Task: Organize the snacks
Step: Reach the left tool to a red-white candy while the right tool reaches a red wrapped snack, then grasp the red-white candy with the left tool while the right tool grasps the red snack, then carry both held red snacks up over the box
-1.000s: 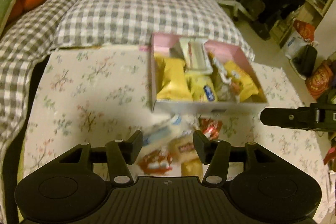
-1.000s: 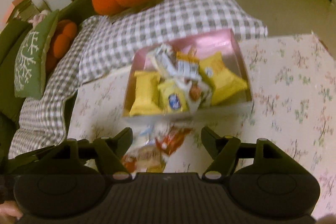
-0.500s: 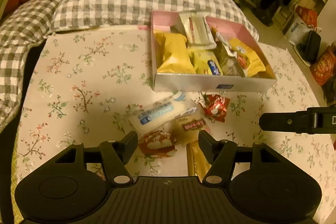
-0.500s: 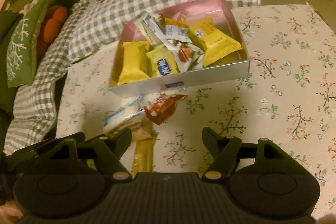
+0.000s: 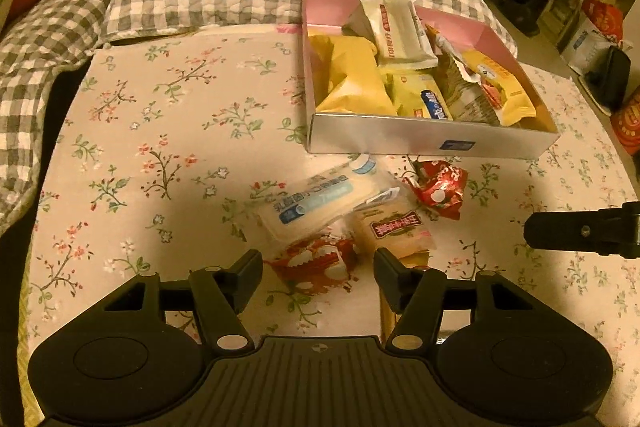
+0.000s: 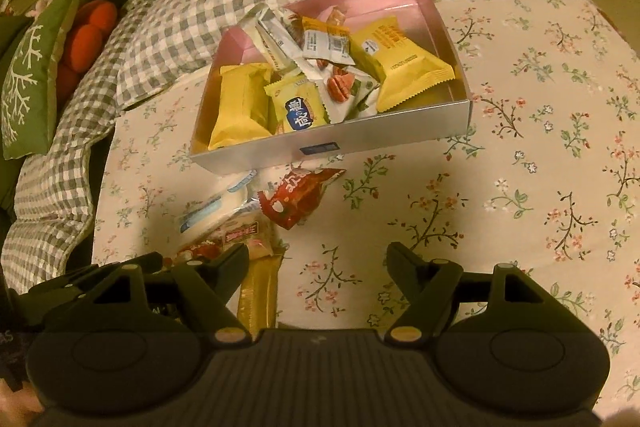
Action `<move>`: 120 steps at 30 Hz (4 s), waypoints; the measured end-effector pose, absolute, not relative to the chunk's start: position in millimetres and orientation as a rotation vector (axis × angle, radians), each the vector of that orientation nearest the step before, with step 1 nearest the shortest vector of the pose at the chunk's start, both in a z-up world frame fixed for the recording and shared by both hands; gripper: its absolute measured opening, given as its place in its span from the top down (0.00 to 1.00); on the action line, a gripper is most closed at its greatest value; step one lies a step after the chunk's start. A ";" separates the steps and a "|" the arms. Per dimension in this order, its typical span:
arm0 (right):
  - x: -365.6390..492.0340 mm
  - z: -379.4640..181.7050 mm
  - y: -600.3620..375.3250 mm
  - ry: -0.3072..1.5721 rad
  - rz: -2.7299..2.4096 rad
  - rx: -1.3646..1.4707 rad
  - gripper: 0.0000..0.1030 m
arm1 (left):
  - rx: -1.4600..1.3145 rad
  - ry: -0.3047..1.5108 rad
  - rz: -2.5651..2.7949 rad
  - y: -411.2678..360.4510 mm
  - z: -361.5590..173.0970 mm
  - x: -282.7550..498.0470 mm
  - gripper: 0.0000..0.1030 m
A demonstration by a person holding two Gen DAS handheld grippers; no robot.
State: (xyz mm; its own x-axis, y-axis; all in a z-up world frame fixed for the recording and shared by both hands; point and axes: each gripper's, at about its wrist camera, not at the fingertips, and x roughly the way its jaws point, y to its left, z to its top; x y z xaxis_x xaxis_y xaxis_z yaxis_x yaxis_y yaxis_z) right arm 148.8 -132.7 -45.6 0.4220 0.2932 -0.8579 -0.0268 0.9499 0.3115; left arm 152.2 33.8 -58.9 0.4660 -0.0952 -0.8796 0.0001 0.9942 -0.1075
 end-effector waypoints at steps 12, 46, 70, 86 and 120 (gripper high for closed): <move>151.9 -49.2 -132.5 1.127 0.196 0.265 0.29 | -0.155 1.105 -0.088 41.1 -70.5 154.4 0.52; 191.4 -90.6 -120.3 1.079 0.156 0.475 0.39 | -0.240 1.056 -0.128 55.1 -41.2 146.2 0.70; 188.9 -86.4 -121.0 1.111 0.174 0.450 0.77 | -0.273 1.002 -0.077 67.9 -34.8 150.4 0.70; 174.3 -57.2 -142.2 1.093 0.227 0.531 0.77 | -0.268 0.959 -0.091 59.2 -26.3 155.4 0.70; 190.8 -33.9 -205.7 0.931 0.141 0.594 0.77 | -0.240 0.838 -0.128 18.0 -15.8 198.7 0.70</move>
